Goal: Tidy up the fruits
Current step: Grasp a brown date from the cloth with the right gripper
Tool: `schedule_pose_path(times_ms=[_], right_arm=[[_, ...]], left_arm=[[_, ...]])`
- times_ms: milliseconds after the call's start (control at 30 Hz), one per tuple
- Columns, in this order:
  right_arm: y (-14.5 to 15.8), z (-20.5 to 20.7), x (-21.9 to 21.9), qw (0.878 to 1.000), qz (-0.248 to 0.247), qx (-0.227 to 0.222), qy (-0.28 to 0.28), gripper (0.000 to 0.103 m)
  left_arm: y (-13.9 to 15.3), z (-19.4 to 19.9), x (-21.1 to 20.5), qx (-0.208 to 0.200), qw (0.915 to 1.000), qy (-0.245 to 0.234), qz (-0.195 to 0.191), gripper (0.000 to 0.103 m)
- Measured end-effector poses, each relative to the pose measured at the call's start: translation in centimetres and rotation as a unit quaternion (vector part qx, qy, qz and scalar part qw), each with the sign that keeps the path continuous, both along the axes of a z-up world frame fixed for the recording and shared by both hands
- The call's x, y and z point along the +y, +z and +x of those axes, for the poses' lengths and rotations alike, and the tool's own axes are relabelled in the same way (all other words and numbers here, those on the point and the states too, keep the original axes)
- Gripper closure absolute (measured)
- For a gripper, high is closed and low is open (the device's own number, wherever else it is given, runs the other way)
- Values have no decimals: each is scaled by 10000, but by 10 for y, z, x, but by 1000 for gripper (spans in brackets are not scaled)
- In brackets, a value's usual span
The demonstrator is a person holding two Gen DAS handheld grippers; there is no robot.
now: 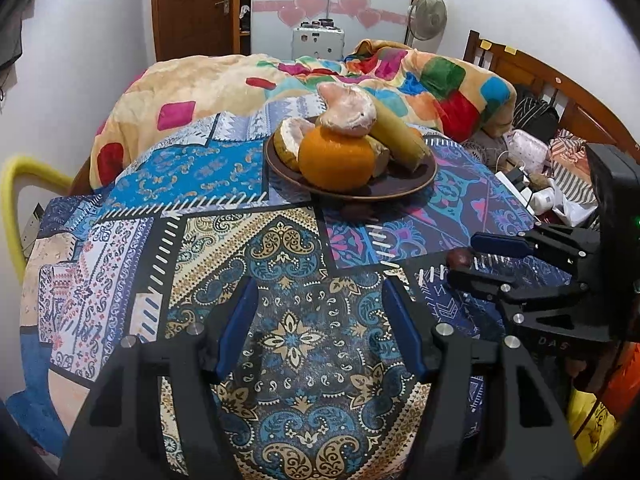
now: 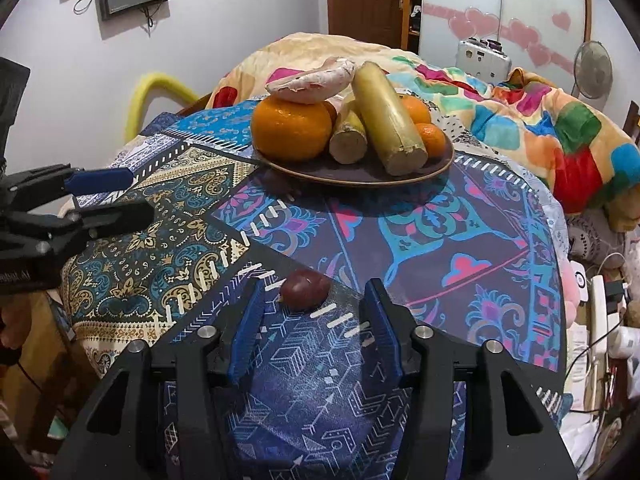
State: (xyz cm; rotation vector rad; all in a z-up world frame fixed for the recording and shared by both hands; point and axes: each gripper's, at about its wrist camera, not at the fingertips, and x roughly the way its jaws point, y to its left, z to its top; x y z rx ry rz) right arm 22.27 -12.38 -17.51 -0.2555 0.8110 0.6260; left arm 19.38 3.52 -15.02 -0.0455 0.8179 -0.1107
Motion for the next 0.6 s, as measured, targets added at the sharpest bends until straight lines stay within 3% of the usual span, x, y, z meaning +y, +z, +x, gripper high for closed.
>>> schedule_pose_path(times_ms=[133, 233, 500, 600], right_arm=[[-3, 0, 4, 10000, -32, -50, 41, 69], [-1, -1, 5, 9999, -28, -78, 75, 80], [7, 4, -3, 9999, 36, -147, 14, 82], [12, 7, -8, 9998, 50, -206, -55, 82]], left_arm=[[-4, 8, 2, 107, 9998, 30, -165, 39], [-5, 13, 0, 124, 9998, -41, -148, 39], [-8, 36, -10, 354, 9988, -241, -238, 39], [-6, 45, -15, 246, 9991, -311, -135, 37]])
